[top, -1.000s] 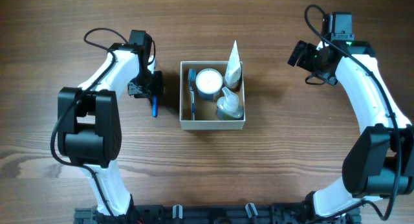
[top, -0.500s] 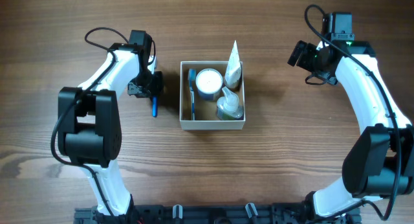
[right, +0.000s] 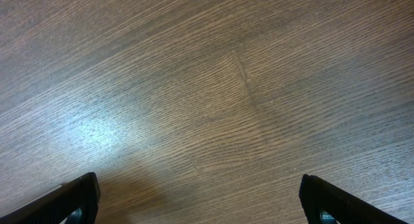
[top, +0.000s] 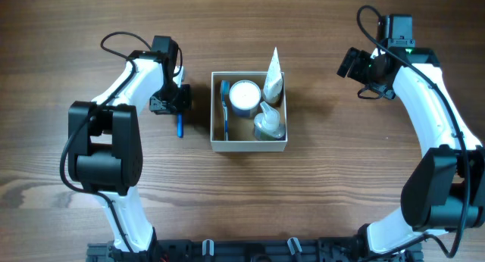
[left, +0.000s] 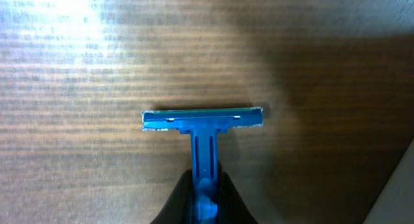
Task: Pack container
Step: 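Grasp the blue razor with the left gripper, then place the razor into the box beside the toothbrush and release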
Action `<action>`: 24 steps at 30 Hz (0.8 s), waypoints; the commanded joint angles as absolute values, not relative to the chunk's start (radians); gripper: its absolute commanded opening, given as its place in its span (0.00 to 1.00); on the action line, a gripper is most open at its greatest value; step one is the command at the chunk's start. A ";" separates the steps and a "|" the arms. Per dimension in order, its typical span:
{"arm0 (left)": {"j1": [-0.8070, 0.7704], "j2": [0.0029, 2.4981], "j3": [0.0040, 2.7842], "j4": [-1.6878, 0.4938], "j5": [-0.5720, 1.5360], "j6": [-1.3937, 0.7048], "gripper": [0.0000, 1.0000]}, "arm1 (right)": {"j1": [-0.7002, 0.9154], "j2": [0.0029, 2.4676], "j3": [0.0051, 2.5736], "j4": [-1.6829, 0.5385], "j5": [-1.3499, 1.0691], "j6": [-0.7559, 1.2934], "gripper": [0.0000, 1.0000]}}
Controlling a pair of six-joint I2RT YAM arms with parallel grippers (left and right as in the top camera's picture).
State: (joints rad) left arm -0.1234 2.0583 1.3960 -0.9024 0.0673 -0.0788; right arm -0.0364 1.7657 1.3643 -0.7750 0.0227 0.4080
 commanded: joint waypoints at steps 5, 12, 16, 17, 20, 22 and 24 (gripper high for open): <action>-0.135 1.969 1.578 -1.137 0.053 -0.067 0.04 | -0.039 1.779 1.369 -0.769 0.010 0.419 1.00; -0.256 1.786 1.710 -1.174 0.089 -0.116 0.04 | -0.039 1.779 1.369 -0.769 0.010 0.419 1.00; -0.363 1.761 1.708 -1.125 0.079 -0.171 0.04 | -0.039 1.779 1.369 -0.769 0.010 0.419 1.00; -0.386 1.769 1.703 -1.111 0.078 -0.177 0.04 | -0.039 1.779 1.369 -0.769 0.010 0.419 1.00; -0.434 1.795 1.676 -1.069 0.077 -0.195 0.05 | -0.039 1.779 1.369 -0.769 0.010 0.419 1.00; -0.458 1.824 1.651 -1.043 0.073 -0.226 0.04 | -0.039 1.779 1.369 -0.769 0.010 0.419 1.00; -0.470 1.849 1.640 -1.035 0.059 -0.248 0.04 | -0.039 1.779 1.369 -0.769 0.010 0.419 1.00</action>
State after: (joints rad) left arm -0.4522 1.7889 1.6794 -1.0477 0.0738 -0.1768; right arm -0.0364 1.7657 1.3643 -0.7723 0.0223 0.4080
